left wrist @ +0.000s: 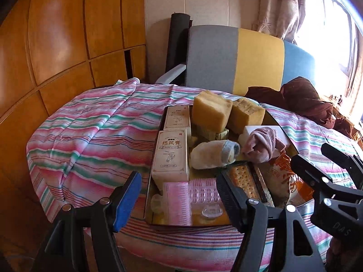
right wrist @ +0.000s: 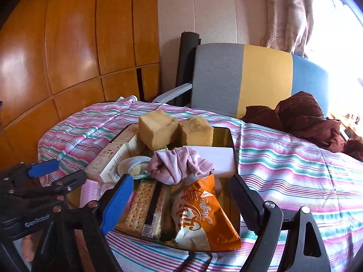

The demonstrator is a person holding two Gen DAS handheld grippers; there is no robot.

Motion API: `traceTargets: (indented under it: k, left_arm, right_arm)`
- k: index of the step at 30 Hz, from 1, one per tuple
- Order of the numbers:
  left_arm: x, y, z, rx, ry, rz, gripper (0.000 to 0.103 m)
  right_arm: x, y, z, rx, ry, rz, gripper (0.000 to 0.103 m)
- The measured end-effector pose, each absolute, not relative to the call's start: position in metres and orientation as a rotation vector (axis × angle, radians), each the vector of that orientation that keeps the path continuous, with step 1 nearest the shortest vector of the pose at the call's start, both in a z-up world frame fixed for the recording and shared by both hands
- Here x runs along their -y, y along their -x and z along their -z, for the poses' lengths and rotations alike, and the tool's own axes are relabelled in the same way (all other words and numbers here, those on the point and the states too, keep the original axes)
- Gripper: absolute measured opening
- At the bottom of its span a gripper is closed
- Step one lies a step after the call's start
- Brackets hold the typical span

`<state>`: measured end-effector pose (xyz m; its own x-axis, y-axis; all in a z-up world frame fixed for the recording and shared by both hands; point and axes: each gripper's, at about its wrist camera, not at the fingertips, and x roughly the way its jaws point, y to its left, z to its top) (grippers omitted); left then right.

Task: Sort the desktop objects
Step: 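Withdraw both open tools from the filled gold tray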

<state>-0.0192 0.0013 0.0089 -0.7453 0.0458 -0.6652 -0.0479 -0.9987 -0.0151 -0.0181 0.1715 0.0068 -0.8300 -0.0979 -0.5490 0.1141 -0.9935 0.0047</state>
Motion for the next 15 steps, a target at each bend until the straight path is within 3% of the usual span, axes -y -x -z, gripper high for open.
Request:
traceTargets:
  k: [3, 6, 15]
  left_arm:
    - [0.01, 0.013, -0.013, 0.065, 1.091, -2.881, 0.07]
    - [0.014, 0.008, -0.017, 0.02, 1.075, -2.975, 0.07]
    - [0.015, 0.002, -0.012, 0.022, 1.057, -2.991, 0.07]
  right_arm:
    - [-0.168, 0.014, -0.007, -0.066, -0.876, 2.924, 0.095]
    - [-0.161, 0.008, -0.006, -0.107, -0.867, 2.938, 0.102]
    - [-0.149, 0.0, 0.0, -0.169, -0.86, 2.953, 0.103]
